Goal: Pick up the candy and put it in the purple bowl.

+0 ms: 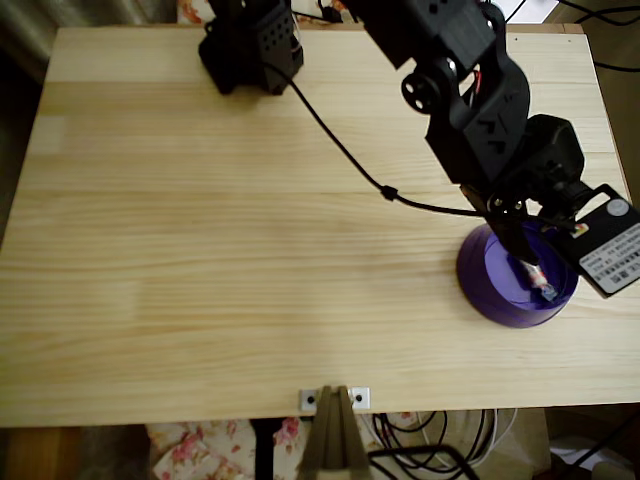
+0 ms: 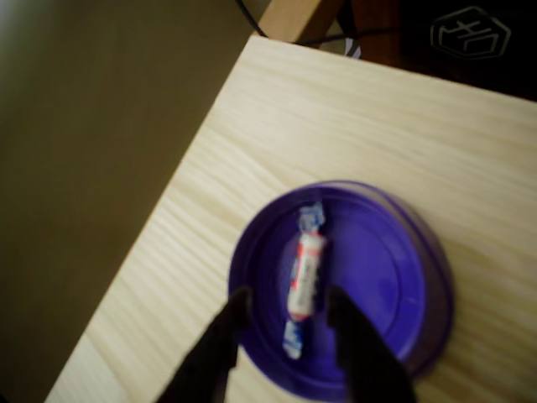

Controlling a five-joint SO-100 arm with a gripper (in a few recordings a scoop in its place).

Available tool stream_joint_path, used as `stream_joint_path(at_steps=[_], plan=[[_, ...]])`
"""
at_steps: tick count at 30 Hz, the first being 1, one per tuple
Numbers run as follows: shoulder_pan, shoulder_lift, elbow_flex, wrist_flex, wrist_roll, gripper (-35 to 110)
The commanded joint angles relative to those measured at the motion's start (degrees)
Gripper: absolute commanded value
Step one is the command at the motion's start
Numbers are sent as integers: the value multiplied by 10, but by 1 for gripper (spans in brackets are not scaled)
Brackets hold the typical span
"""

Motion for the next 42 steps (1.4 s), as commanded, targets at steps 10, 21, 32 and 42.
stream_joint_path(at_steps=[10, 21, 32, 42], plan=[[1, 106, 22, 45, 42, 1], [48, 178, 47, 149, -61, 1], [129, 301, 98, 280, -133, 2], [241, 497, 239, 331, -160, 2]])
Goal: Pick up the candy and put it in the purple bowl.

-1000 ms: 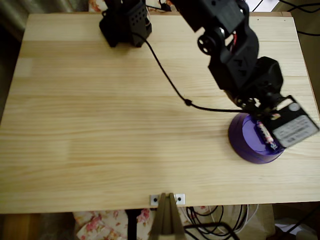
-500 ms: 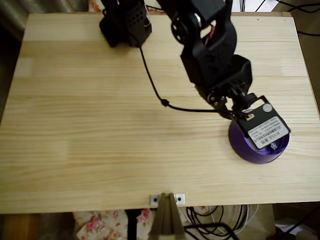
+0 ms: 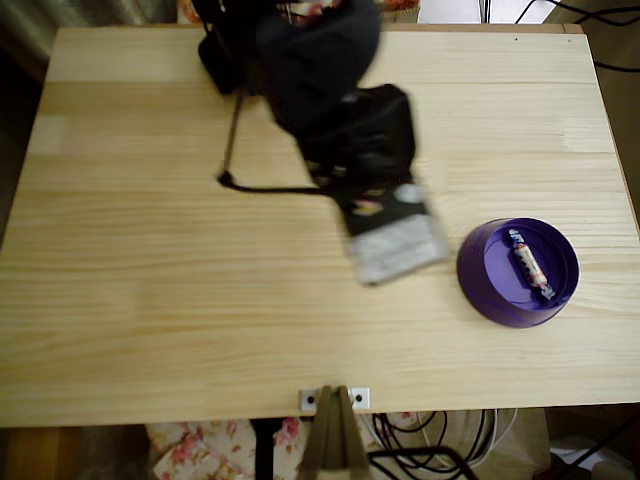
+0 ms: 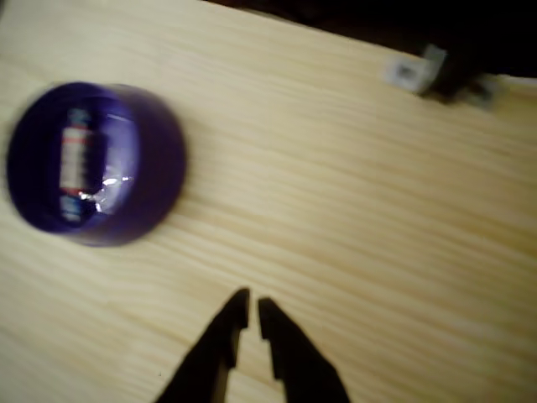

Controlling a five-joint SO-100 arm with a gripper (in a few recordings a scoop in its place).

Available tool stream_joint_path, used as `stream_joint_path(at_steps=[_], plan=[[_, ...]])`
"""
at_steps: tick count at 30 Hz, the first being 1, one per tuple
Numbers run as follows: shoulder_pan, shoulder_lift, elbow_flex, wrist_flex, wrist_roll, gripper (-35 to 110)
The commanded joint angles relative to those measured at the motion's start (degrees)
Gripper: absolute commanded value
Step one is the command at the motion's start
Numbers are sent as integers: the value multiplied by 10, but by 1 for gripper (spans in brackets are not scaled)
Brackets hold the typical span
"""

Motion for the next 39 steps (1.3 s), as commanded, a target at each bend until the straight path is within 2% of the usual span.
stream_joint_path(at_steps=[1, 11, 20, 32, 39], plan=[[35, 150, 35, 27, -7, 2], [153, 385, 207, 97, -26, 2], [250, 504, 357, 81, -83, 2], [277, 599, 475, 38, -122, 2], [304, 641, 475, 98, -128, 2]])
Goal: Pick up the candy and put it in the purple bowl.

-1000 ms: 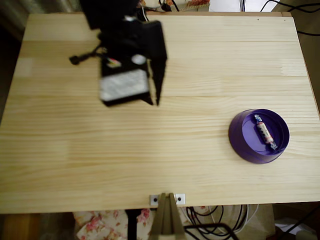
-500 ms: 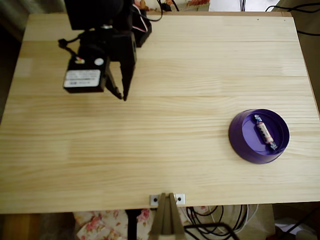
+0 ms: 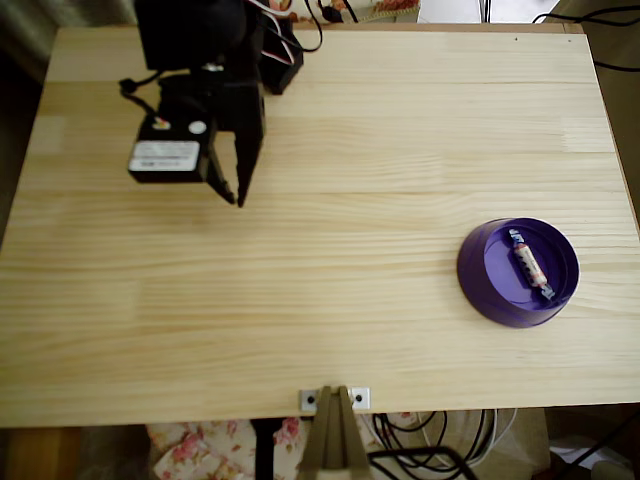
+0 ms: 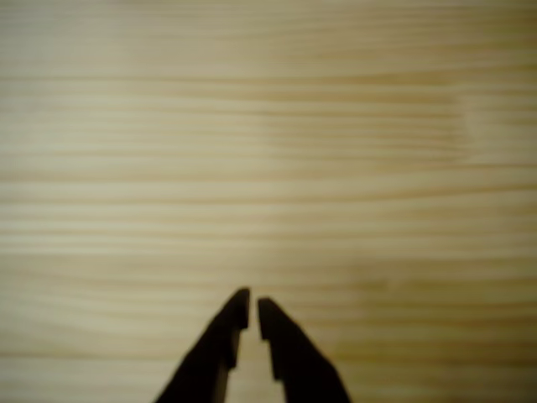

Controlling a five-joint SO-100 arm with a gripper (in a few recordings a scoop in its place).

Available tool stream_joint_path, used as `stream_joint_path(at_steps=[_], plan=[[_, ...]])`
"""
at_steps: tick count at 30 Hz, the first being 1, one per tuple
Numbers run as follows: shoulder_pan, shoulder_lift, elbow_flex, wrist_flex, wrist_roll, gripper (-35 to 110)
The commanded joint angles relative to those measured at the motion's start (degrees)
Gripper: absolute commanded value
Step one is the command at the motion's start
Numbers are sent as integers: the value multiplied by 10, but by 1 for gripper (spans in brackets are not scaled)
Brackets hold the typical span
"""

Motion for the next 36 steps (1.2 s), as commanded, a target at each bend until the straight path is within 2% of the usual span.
stream_joint_path(at_steps=[1, 36], plan=[[21, 43, -12, 38, 2, 2], [28, 49, -12, 48, 4, 2]])
